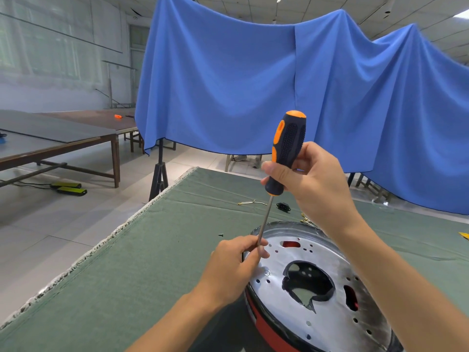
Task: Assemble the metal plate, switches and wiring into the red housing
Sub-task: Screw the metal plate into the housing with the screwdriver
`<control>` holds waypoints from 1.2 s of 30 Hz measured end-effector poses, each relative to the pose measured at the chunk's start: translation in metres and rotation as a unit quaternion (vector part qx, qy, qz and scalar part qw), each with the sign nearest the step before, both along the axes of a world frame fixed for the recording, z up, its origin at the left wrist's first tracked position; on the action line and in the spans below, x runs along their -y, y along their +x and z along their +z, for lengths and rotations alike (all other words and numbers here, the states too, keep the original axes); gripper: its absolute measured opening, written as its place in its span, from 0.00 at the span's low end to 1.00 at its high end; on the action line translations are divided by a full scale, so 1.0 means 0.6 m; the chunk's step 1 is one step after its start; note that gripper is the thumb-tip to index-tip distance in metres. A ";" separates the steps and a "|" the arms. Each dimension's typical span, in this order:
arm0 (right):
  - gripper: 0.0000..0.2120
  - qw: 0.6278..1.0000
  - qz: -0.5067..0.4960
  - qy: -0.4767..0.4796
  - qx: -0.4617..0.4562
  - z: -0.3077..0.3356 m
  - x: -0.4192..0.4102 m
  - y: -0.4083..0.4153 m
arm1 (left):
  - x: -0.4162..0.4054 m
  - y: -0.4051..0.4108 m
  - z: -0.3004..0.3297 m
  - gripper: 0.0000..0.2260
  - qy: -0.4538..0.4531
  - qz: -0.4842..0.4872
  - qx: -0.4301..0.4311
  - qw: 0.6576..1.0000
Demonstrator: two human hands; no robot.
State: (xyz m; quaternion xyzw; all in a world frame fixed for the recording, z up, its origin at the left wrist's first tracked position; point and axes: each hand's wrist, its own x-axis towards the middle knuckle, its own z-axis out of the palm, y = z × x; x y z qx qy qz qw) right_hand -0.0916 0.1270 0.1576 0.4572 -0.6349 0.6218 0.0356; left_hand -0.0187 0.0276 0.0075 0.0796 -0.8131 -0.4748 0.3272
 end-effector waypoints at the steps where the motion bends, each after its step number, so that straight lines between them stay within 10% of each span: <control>1: 0.12 1.000 -0.015 -0.006 -0.008 -0.001 0.004 0.001 | 0.000 0.000 0.000 0.07 0.001 0.001 -0.002 1.000; 28: 0.06 0.995 -0.010 0.080 -0.056 0.005 -0.014 -0.006 | 0.000 -0.005 0.005 0.07 0.008 0.015 -0.005 1.000; 36: 0.15 0.970 -0.217 0.071 -0.077 -0.012 0.014 0.012 | -0.005 -0.005 0.009 0.08 0.018 0.025 -0.006 1.000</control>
